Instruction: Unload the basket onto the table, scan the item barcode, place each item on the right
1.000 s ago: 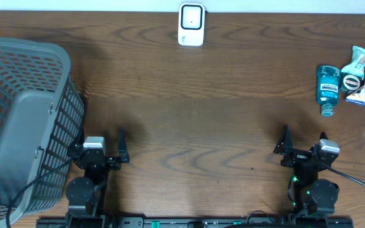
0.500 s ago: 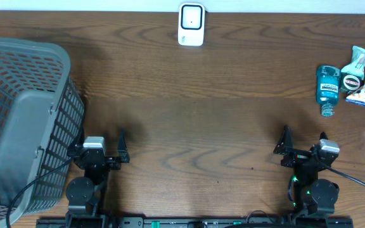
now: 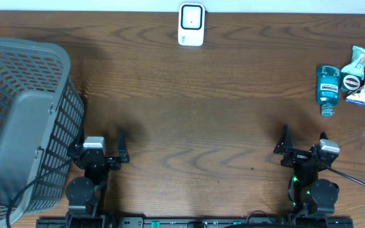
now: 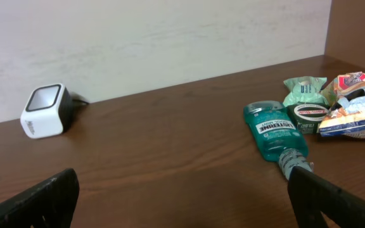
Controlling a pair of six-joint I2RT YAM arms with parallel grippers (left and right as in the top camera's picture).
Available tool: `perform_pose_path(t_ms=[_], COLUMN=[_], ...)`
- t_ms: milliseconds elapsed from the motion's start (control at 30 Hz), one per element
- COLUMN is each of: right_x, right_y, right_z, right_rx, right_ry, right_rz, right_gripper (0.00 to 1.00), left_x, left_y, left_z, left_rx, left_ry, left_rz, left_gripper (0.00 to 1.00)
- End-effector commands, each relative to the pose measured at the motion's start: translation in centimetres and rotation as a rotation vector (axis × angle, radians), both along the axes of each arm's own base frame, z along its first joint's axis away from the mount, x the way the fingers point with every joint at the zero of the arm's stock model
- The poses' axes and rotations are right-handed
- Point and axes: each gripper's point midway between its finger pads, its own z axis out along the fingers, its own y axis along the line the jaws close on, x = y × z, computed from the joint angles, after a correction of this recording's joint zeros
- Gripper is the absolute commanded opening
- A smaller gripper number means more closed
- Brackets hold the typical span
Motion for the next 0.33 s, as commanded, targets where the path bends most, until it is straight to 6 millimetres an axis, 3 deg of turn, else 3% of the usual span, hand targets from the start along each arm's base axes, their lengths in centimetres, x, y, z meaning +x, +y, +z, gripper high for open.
perform_pose_path(t_ms=[0, 300], right_x=[-0.05, -0.05], right_y=[-0.13, -0.13], right_z=[0.04, 0.04], right_rx=[0.013, 0.013], right_ry=[-0.007, -0.007], right_rz=[-0.008, -0.008], right_gripper=[0.99, 0.99], left_x=[-0.05, -0.04], left_y=[0.67, 0.67], left_z=[-1.65, -1.66], left_rx=[-0.001, -0.001], left_ry=[0.044, 0.044], left_rz=[0.037, 0.037], left_gripper=[0.98, 0.98])
